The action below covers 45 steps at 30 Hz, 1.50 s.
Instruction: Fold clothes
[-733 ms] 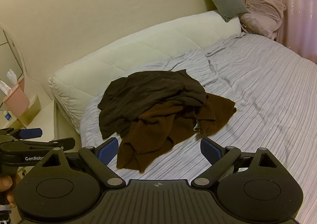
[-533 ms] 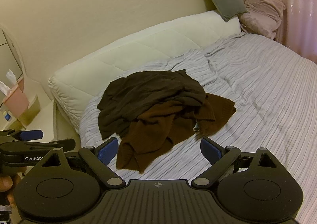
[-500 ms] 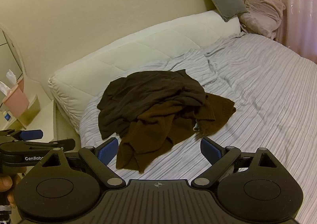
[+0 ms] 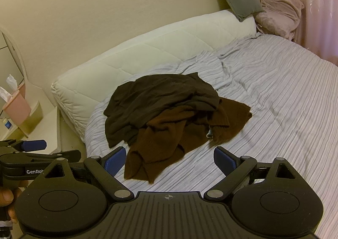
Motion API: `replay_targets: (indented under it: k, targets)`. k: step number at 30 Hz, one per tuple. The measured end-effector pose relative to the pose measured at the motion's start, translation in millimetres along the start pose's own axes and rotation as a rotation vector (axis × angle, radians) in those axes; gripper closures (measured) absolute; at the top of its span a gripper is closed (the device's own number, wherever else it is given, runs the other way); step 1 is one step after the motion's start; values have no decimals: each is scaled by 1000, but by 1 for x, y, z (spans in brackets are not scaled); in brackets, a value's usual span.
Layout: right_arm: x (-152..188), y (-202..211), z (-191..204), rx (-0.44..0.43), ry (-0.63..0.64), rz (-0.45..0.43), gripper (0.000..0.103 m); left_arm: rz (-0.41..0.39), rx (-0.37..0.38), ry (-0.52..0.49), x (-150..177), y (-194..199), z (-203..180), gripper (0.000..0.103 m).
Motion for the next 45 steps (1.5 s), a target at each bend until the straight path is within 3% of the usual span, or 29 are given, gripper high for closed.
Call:
replay_targets:
  k: [45]
  targets:
    - [-1,-4,-5,-3,-6,9,11,14,6,0,2,-3,-6,8]
Point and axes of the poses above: each gripper's, at about its wrist camera, not at the fingertips, and y roughly against the way its jaws point, z to its left, x to its underside, the point moved 4 cm from there along -y, roughly the way its jaws point, and after that the axes turned 9 degrees about -y, right-handed, at the moved point
